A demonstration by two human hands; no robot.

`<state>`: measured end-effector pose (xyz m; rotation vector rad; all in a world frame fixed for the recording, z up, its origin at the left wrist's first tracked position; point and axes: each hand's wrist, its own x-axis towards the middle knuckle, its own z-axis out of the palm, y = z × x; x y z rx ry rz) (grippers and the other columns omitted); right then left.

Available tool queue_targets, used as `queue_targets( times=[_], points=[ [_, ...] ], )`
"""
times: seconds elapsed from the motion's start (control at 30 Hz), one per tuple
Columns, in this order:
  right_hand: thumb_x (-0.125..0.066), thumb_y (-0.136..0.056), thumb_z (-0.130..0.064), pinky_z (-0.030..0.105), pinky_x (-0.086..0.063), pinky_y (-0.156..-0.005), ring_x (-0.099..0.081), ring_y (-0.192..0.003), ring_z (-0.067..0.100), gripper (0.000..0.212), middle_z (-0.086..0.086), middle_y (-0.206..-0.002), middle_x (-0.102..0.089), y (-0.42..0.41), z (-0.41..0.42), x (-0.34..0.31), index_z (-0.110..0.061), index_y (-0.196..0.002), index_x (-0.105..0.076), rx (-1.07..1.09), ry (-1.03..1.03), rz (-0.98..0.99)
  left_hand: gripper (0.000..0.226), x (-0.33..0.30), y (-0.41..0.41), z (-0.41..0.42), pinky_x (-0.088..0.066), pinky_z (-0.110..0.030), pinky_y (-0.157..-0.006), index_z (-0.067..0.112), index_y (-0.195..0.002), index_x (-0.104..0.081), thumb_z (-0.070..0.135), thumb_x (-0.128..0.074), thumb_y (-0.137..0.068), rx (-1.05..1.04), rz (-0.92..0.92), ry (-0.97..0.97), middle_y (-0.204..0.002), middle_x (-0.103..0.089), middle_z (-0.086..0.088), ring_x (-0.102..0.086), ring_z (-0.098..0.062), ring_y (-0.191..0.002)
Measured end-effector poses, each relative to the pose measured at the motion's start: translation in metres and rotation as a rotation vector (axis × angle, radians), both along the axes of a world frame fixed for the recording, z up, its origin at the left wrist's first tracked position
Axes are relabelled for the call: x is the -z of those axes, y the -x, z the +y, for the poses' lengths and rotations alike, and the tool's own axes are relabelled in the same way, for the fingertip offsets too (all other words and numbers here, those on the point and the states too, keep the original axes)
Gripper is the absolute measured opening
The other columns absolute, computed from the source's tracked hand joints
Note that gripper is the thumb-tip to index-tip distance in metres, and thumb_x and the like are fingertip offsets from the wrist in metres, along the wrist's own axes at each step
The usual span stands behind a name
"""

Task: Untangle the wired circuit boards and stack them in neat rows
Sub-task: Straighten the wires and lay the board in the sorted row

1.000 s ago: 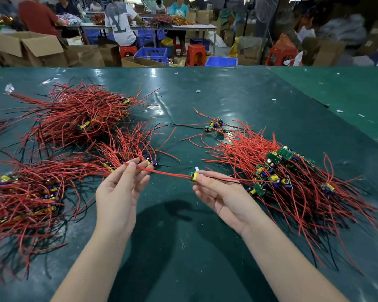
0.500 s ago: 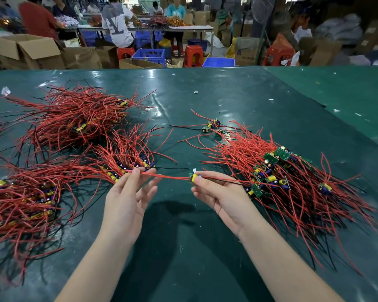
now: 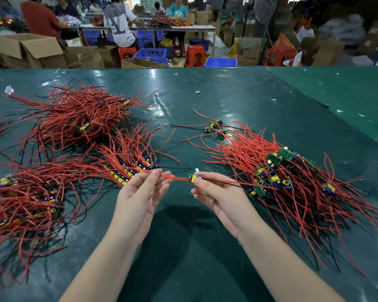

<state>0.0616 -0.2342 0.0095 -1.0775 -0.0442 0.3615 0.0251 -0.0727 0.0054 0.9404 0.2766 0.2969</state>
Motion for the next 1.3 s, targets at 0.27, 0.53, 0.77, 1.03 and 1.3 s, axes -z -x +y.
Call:
queue_targets(
  times=[0.27,0.53,0.77,1.03,1.3],
  points=[
    [-0.078,-0.061,-0.013,0.021,-0.055,-0.061,-0.069,-0.064,0.018,0.019,0.009,-0.078,-0.071,0.0,-0.002,0.001,-0.009,-0.08,-0.078,-0.003,-0.02,-0.011,0.012,0.002,0.0,0.0,-0.056,-0.019,-0.069,0.006,-0.086,-0.069,0.015,-0.064,-0.08,0.042,-0.015,0.013,-0.091,-0.074,-0.011,-0.072,-0.016,-0.085],
    [-0.079,-0.063,-0.012,0.021,-0.055,-0.062,-0.07,-0.065,0.018,0.021,0.008,-0.08,-0.072,0.002,-0.002,-0.002,-0.008,-0.083,-0.078,-0.052,-0.046,0.014,0.015,0.006,0.0,-0.004,-0.054,-0.015,-0.065,0.003,-0.094,-0.069,0.008,-0.055,-0.092,0.02,0.013,-0.09,-0.084,-0.075,-0.01,-0.073,-0.016,-0.076],
    [-0.077,-0.064,-0.011,0.02,-0.055,-0.06,-0.069,-0.065,0.017,0.015,0.009,-0.08,-0.072,0.0,-0.003,-0.003,-0.009,-0.079,-0.078,-0.013,-0.1,0.076,0.028,-0.002,0.0,-0.001,-0.055,-0.018,-0.061,0.011,-0.093,-0.071,0.025,-0.046,-0.098,0.06,0.029,0.018,-0.094,-0.076,-0.005,-0.073,-0.015,-0.083],
    [-0.078,-0.062,-0.012,0.022,-0.056,-0.062,-0.07,-0.068,0.019,0.027,0.012,-0.083,-0.072,-0.002,-0.006,-0.004,-0.005,-0.088,-0.075,0.013,-0.097,0.076,0.026,-0.004,-0.003,0.004,-0.055,-0.015,-0.064,0.012,-0.102,-0.067,0.026,-0.045,-0.099,0.007,0.019,0.104,-0.099,-0.075,-0.001,-0.072,-0.012,-0.09],
    [-0.076,-0.066,-0.011,0.024,-0.057,-0.067,-0.071,-0.074,0.02,0.013,0.013,-0.084,-0.072,0.003,-0.002,-0.006,-0.007,-0.078,-0.077,-0.15,-0.116,0.125,0.026,-0.003,-0.004,0.004,-0.055,-0.014,-0.068,0.008,-0.1,-0.068,0.026,-0.048,-0.097,-0.004,-0.024,0.096,-0.099,-0.075,-0.006,-0.072,-0.015,-0.093]
  ],
)
